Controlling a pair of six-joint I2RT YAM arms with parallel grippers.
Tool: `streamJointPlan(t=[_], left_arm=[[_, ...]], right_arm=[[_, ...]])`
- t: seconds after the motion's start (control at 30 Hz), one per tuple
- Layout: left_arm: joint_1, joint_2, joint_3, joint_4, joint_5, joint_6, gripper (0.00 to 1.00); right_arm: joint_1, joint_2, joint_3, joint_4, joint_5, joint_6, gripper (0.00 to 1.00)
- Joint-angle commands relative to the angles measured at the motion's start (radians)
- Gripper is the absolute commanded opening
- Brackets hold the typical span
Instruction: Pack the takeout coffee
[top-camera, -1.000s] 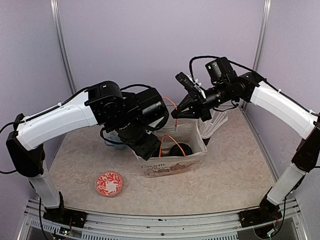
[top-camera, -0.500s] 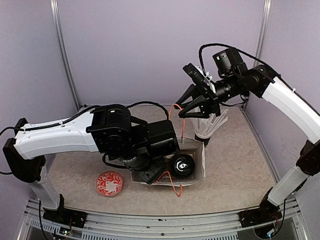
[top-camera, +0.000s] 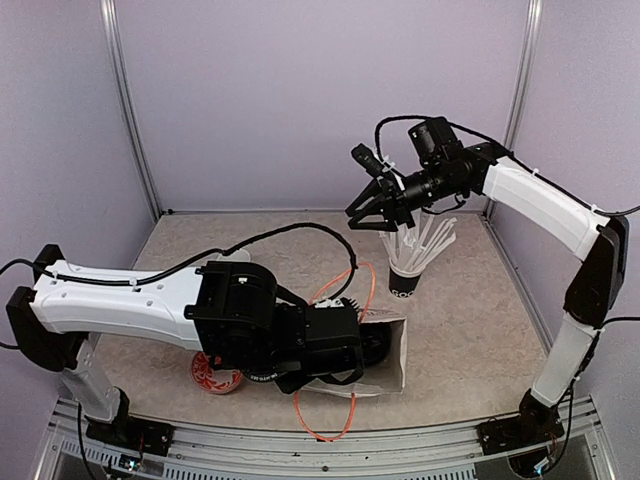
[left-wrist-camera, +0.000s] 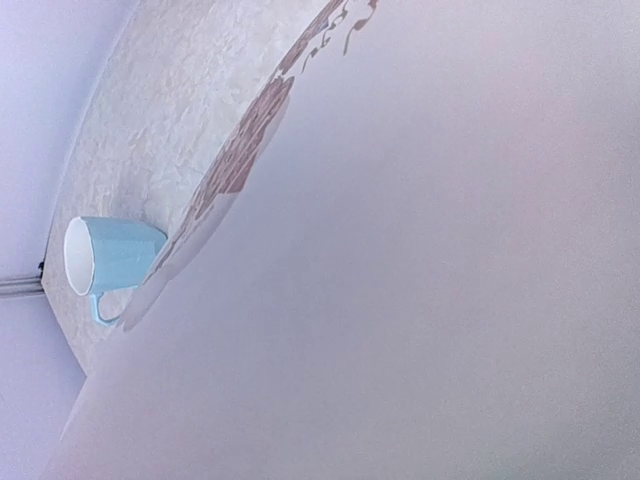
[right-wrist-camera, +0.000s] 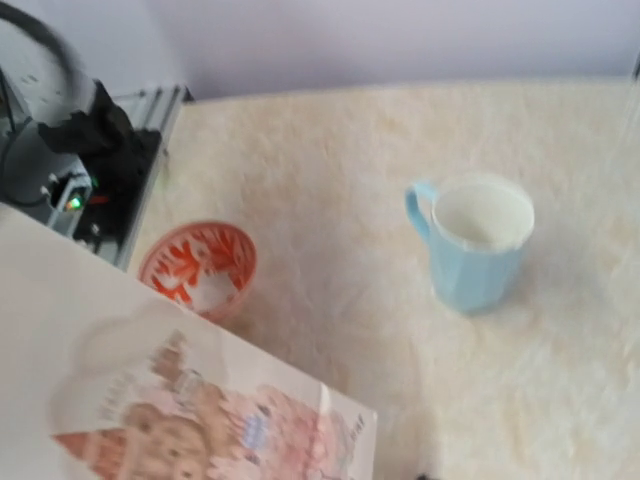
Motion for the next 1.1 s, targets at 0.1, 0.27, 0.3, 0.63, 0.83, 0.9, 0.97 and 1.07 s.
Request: streamJointPlan(t=[0.1,0.27,0.3,0.63,0.83,0.9,0.97,1.07], left_arm=[[-0.007,-0.036,-0.019,0.065,-0.063,0.149,0.65],[0.004,-0.035,0.037,0.040,-0.104,0.155,0.65],[0.008,-0.039,0.043,0.038,-0.100,0.160,0.65],[0.050,-0.058,0.048,0.053,-0.069,0.170,0.65],[0.065,-0.052,0.059,0.064,-0.062,0.173,0.65],[0.068,-0.045,0.069,0.064,-0.062,0.172,0.65],[0.068,-0.040,0.075,0.064,-0.059,0.169,0.65],[0.068,-0.033,0.083,0.056,-0.057,0.166,0.65]], right_arm=[[0.000,0.122,0.047,-0.041,0.029,-0.002,0.40],[-0.014,0.112,0.057,-0.082,-0.002,-0.007,0.42],[-0.021,0.099,0.059,-0.094,-0.004,-0.007,0.43],[-0.031,-0.165,-0.043,-0.421,-0.135,-0.289,0.48],[0.042,-0.205,-0.096,-0.502,-0.215,-0.332,0.52],[0.094,-0.181,-0.091,-0.522,-0.198,-0.338,0.52],[0.130,-0.157,-0.083,-0.536,-0.205,-0.342,0.53],[0.167,-0.136,-0.069,-0.521,-0.218,-0.321,0.54]])
